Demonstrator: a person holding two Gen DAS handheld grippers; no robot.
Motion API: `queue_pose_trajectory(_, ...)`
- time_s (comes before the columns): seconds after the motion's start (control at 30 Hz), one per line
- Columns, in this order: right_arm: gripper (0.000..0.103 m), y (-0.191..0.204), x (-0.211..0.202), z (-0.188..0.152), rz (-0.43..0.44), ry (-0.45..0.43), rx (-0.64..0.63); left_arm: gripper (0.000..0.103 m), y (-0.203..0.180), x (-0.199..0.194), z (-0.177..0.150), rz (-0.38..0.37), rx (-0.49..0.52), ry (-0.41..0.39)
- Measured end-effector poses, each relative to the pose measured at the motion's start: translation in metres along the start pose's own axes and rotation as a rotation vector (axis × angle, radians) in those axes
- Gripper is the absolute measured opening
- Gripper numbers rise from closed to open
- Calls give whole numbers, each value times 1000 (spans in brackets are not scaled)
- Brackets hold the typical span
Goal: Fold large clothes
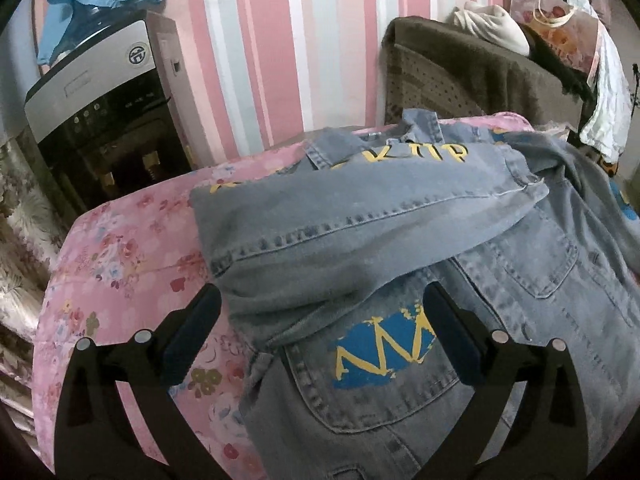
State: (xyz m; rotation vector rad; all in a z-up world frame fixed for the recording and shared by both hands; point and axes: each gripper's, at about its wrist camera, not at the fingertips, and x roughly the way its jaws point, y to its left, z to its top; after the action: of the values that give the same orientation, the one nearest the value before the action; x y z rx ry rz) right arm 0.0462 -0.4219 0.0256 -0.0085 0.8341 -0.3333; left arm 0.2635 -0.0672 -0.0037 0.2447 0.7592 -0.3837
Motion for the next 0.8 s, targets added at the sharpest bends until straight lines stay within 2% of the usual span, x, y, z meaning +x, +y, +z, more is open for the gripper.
queue_pose_trajectory(0.13, 100, 1, -19, -34, 10, 13, -18, 100, 0, 1, -4, -7, -11, 12)
queue_pose_trajectory(0.27, 100, -10, -31, -54, -75, 23, 4, 100, -1, 3, -6, -4, -10, 20)
queue_pose_trajectory(0.4, 100, -40, -31, -72, -93, 48, 156, 100, -1, 3, -6, -1, -8, 15)
queue_pose_trajectory(0.5, 95, -56, -29, -85, -43, 67, 310, 100, -1, 2, -7, 1, -8, 12)
queue_pose_trajectory(0.57, 69, -61, -24, -92, 33, 76, 397, 100, -1, 3, -7, -2, -7, 16)
queue_pose_trajectory(0.6, 52, -61, -21, -93, 64, 77, 421, 100, -2, 3, -6, -2, -7, 17)
queue_pose_trajectory(0.63, 48, -62, -18, -92, 68, 71, 445, 100, -2, 4, -5, -4, -7, 19)
queue_pose_trajectory(0.7, 30, -62, -14, -86, 46, 47, 462, 100, -3, 5, -4, -4, -5, 22)
queue_pose_trajectory(0.73, 16, -64, -14, -81, 38, 21, 473, 100, -3, 5, -3, 0, -3, 21)
queue_pose_trajectory(0.77, 10, -66, -16, -76, 46, 1, 485, 100, -4, 5, -2, 1, -3, 18)
queue_pose_trajectory(0.8, 10, -70, -15, -67, 68, -22, 502, 100, -4, 4, -2, 3, -2, 15)
